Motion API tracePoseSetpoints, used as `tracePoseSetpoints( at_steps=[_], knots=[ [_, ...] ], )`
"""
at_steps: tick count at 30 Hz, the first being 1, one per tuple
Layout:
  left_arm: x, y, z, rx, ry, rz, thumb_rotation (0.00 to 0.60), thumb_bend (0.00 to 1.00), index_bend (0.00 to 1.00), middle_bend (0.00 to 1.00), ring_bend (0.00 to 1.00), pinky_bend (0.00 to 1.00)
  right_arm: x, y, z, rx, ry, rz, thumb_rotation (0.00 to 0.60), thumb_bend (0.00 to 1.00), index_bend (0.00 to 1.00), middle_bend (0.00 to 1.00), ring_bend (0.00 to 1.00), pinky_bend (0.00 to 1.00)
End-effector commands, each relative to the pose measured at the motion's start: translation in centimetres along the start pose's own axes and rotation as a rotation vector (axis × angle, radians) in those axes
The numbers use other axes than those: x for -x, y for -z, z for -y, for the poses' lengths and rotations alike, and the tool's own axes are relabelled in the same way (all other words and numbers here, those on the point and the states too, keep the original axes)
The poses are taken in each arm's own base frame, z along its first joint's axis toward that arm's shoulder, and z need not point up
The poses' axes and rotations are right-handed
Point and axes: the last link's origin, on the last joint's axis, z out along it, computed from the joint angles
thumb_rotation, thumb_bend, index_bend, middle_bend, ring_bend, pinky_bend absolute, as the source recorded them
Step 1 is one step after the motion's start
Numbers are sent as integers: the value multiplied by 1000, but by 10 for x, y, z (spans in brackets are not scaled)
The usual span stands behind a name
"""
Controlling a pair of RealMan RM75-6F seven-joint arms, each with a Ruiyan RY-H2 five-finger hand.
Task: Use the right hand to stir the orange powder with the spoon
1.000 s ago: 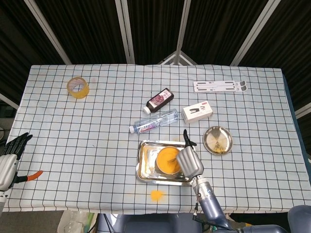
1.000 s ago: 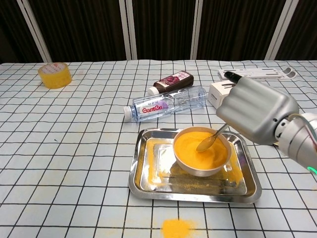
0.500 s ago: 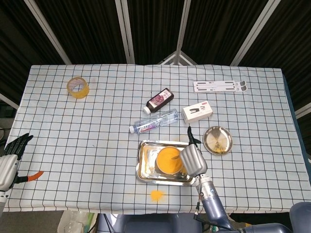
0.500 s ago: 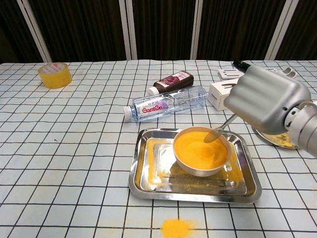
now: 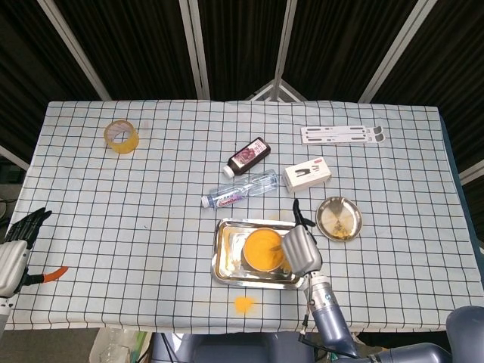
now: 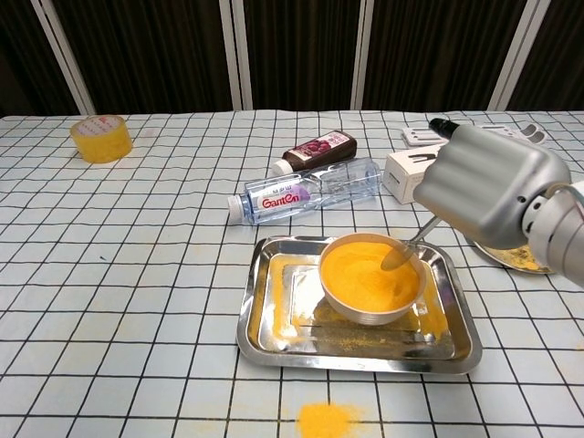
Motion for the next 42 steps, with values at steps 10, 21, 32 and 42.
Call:
tracePoseSetpoints(
  at_steps=[10,21,32,42],
  knots=[
    [0,1,0,0,1,-3,600,0,0,0,0,0,1,7,-16,62,-194,-64,600,904,831,764,446,0],
    [-1,1,-2,12,15,-30,600,1,0,0,0,0,78,12,-55,217,-330,-65,600,904,831,764,446,0],
    [0,2,-2,18,11,-45,600,5,0,0,0,0,154,4,-49,345,-513,73,600,904,805,764,445,0],
    [0,2,-2,25,12,-45,600,5,0,0,0,0,170,-9,-36,370,-566,137,600,905,737,725,408,0]
  ],
)
